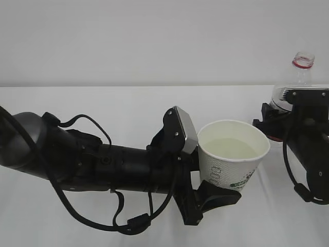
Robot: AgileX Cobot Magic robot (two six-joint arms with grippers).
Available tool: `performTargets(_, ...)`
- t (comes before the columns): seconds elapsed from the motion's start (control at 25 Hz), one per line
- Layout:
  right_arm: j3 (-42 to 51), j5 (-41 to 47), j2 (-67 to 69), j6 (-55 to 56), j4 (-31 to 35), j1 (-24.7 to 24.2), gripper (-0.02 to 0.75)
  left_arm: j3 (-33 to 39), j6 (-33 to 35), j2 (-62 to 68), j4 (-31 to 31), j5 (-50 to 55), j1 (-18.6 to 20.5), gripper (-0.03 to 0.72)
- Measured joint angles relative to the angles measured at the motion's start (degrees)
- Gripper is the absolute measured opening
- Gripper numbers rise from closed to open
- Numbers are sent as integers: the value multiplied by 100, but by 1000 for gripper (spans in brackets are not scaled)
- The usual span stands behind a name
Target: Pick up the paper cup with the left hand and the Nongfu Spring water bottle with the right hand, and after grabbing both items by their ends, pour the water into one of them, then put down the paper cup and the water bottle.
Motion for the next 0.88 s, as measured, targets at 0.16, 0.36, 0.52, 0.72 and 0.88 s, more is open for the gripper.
performTargets(0.16,0,34,0,0,-53,0,519,0,0,0,0,0,0,512)
performTargets(0.36,36,106,0,0,-202,0,559,0,0,0,-34,0,0,512)
performTargets(0.52,36,131,0,0,-214,0,561,0,0,0,-158,0,0,512)
performTargets(0.72,36,210,0,0,-227,0,593,0,0,0,-174,0,0,512)
performTargets(0.88,36,227,0,0,-227,0,609,0,0,0,-187,0,0,512)
